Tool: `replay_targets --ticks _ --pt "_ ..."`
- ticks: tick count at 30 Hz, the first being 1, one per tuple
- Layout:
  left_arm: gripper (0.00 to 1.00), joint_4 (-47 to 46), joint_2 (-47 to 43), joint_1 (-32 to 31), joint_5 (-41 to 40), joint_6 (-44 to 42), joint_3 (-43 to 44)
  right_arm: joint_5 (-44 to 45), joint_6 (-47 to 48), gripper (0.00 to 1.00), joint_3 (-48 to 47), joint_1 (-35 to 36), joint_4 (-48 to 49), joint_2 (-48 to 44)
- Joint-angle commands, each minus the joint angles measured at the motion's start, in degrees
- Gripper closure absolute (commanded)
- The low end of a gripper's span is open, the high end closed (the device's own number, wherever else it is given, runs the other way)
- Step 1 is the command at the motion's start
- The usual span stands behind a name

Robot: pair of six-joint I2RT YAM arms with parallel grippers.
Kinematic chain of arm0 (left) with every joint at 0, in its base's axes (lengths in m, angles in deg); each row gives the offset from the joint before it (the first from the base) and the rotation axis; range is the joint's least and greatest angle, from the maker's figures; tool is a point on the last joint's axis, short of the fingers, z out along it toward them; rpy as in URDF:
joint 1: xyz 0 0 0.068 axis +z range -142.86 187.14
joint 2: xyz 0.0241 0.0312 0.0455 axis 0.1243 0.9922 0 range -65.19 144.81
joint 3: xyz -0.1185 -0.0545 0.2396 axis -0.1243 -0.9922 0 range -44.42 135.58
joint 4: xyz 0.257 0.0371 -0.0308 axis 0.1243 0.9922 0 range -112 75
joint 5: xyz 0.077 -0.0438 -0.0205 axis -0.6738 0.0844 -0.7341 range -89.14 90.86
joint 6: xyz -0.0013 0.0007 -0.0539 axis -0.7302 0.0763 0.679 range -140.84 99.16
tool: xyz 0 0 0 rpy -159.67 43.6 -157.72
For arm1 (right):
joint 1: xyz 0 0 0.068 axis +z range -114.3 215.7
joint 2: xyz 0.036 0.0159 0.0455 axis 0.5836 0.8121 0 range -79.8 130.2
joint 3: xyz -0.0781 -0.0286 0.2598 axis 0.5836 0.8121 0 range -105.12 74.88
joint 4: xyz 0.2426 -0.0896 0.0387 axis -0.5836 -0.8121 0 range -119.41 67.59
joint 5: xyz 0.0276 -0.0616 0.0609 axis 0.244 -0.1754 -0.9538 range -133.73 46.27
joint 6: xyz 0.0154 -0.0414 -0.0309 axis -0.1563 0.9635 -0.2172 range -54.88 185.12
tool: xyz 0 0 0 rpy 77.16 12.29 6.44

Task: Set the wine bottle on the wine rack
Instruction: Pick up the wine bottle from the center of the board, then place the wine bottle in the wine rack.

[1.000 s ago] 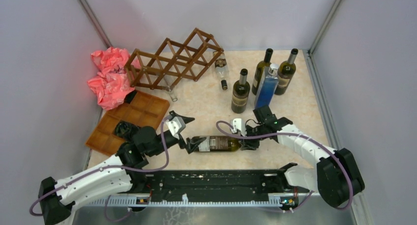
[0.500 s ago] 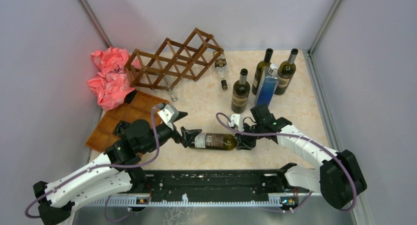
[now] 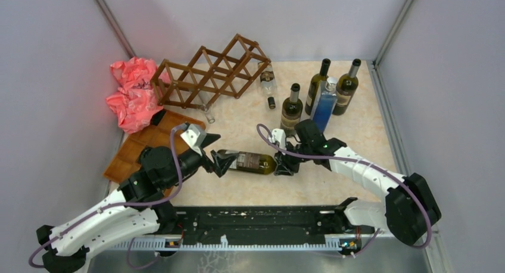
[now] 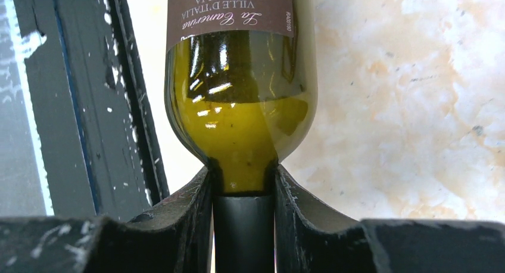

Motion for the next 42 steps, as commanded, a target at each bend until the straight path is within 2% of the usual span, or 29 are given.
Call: replay_targets --ticks 1,12,20,28,34,42 --pt "0.01 1.74 -0.64 0.16 -2.03 2.14 1.68 -4.53 -5.15 1.00 -5.47 1.50 11.46 0.81" --pt "0.01 2.96 -1.70 0.13 -4.97 3.18 2.82 -2.24 -9.00 1.00 -6.81 3.79 17.00 2.86" --pt "0.01 5.77 -0.01 0.16 -7.50 0.97 8.14 2.60 -12.09 1.00 -9.50 5.91 20.95 5.36" --pt "0.01 7.32 0.67 0.14 -7.99 -0.01 10.56 13.93 -17.01 1.00 -12.28 7.42 24.41 8.92" --pt "0.01 7.62 0.30 0.18 -8.12 -0.30 10.18 24.42 -18.48 1.00 -9.95 7.43 27.33 7.30" --pt "0.01 6.98 -0.11 0.15 -8.66 -0.72 8.97 34.13 -19.65 1.00 -10.04 7.42 28.31 7.63"
